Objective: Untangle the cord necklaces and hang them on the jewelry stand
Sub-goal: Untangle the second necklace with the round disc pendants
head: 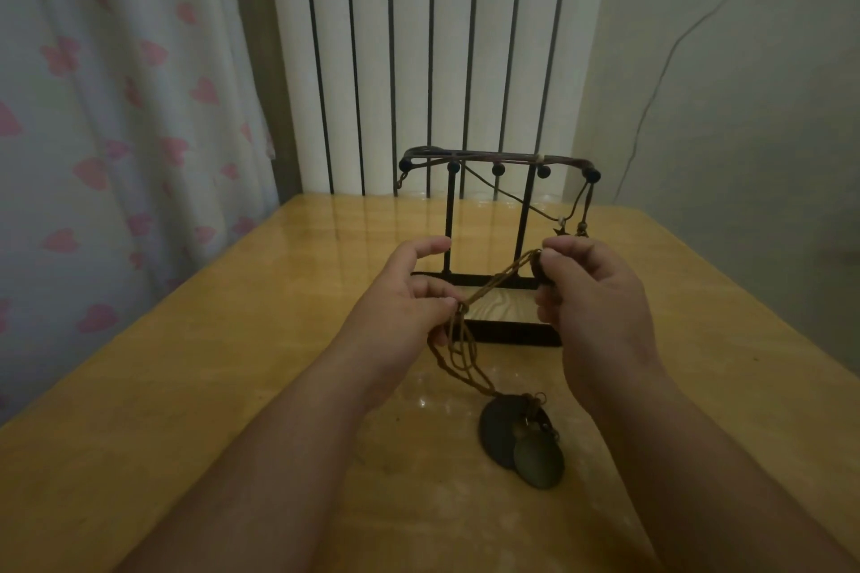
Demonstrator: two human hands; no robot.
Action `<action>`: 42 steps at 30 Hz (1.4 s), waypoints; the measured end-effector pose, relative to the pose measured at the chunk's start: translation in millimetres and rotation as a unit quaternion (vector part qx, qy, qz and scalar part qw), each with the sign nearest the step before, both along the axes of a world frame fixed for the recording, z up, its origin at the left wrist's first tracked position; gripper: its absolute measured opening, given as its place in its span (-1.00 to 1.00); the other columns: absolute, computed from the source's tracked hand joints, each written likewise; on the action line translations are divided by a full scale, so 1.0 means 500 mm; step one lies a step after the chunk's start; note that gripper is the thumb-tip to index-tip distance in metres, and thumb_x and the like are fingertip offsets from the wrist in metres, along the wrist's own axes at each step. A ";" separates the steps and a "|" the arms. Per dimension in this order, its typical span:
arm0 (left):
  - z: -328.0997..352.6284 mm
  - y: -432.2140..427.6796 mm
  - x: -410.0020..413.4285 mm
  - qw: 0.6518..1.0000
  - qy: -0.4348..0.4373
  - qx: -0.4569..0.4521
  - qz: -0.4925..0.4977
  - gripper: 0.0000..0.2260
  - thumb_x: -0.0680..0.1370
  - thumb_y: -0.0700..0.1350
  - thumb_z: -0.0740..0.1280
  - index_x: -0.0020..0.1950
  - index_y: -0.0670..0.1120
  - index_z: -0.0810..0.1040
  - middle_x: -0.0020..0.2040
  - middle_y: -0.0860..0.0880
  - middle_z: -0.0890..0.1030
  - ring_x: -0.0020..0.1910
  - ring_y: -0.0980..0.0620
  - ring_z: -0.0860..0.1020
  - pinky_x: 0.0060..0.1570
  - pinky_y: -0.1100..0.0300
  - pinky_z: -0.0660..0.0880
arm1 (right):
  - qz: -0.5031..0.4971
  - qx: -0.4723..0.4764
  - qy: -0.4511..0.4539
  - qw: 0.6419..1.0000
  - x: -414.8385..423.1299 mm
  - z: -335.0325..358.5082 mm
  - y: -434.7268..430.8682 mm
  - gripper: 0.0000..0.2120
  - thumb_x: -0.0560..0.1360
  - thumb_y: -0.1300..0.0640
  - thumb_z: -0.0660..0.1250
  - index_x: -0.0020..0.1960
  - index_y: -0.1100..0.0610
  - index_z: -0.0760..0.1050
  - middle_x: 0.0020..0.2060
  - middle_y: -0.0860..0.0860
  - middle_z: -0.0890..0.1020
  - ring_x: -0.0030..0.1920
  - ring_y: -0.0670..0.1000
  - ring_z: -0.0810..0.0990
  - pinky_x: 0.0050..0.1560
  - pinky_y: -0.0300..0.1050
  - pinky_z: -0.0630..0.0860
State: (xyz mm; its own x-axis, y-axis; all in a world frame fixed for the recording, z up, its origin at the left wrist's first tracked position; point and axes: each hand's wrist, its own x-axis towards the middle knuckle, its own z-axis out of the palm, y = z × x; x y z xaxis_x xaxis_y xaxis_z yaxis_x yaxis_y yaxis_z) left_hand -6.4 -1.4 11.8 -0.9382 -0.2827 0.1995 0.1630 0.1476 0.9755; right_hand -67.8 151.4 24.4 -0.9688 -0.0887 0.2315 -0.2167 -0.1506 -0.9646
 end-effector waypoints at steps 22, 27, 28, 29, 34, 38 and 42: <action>-0.008 -0.015 -0.005 0.991 0.050 0.126 -0.023 -0.44 0.49 -0.41 0.36 0.38 0.08 0.43 -0.15 -0.09 0.61 -0.14 -0.07 0.63 -0.12 0.04 0.54 | 0.101 0.338 0.212 0.912 0.021 -0.015 -0.014 -0.86 0.43 -0.14 0.41 -0.07 -0.17 0.50 -0.21 -0.20 0.61 -0.21 -0.31 0.53 -0.24 -0.26 0.47; -0.006 -0.016 -0.005 0.981 0.050 0.182 -0.052 -0.44 0.50 -0.49 0.25 0.39 0.00 0.43 -0.22 -0.09 0.59 -0.21 -0.05 0.61 -0.20 0.10 0.56 | 0.101 0.194 0.100 0.971 0.021 0.002 -0.006 -0.89 0.56 0.18 0.32 -0.03 -0.01 0.57 -0.17 -0.04 0.64 -0.21 -0.19 0.63 -0.29 -0.34 0.56; -0.005 -0.015 -0.006 0.978 0.049 0.194 -0.054 -0.44 0.50 -0.50 0.22 0.39 0.00 0.43 -0.22 -0.09 0.58 -0.22 -0.05 0.59 -0.22 0.10 0.56 | 0.106 0.155 0.069 0.980 0.020 0.005 -0.003 -0.89 0.56 0.21 0.30 -0.02 0.04 0.58 -0.16 -0.02 0.64 -0.25 -0.20 0.62 -0.33 -0.37 0.52; -0.004 -0.014 -0.006 0.976 0.046 0.205 -0.054 -0.44 0.50 -0.50 0.20 0.38 0.01 0.44 -0.21 -0.10 0.56 -0.23 -0.06 0.58 -0.23 0.09 0.56 | 0.109 0.128 0.041 0.985 0.018 0.007 0.000 -0.89 0.56 0.23 0.29 0.00 0.07 0.57 -0.16 0.01 0.63 -0.27 -0.18 0.61 -0.34 -0.37 0.51; 0.000 -0.010 -0.003 0.971 0.039 0.224 -0.068 -0.44 0.51 -0.50 0.17 0.37 0.01 0.44 -0.19 -0.11 0.53 -0.27 -0.05 0.56 -0.26 0.10 0.56 | 0.159 0.024 -0.054 0.986 0.017 0.012 0.001 -0.85 0.57 0.30 0.24 0.08 0.16 0.53 -0.15 0.12 0.64 -0.19 0.04 0.67 -0.21 -0.16 0.61; 0.003 -0.007 -0.001 0.970 0.027 0.230 -0.070 -0.46 0.51 -0.49 0.16 0.36 0.00 0.44 -0.22 -0.11 0.53 -0.32 -0.02 0.54 -0.36 0.14 0.52 | 0.189 -0.012 -0.088 0.978 0.016 0.015 0.000 -0.83 0.59 0.29 0.23 0.12 0.17 0.52 -0.20 0.09 0.59 -0.38 -0.05 0.53 -0.38 -0.19 0.50; 0.003 0.000 0.000 0.975 0.009 0.212 -0.070 -0.48 0.52 -0.47 0.15 0.34 0.02 0.46 -0.21 -0.11 0.53 -0.32 -0.01 0.55 -0.38 0.16 0.50 | 0.227 -0.091 -0.091 0.965 0.010 0.016 0.000 -0.78 0.56 0.32 0.15 0.13 0.19 0.51 -0.34 0.02 0.48 -0.42 -0.06 0.35 -0.39 -0.16 0.31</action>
State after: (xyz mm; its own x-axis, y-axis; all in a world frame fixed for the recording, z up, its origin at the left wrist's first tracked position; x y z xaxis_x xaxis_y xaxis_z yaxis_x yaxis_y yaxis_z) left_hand -6.4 -1.3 13.1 -0.9709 -0.2135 0.1086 0.1698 -0.2937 0.9407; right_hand -62.8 151.6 32.4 -0.8652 -0.4885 0.1133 0.0816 -0.3601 -0.9293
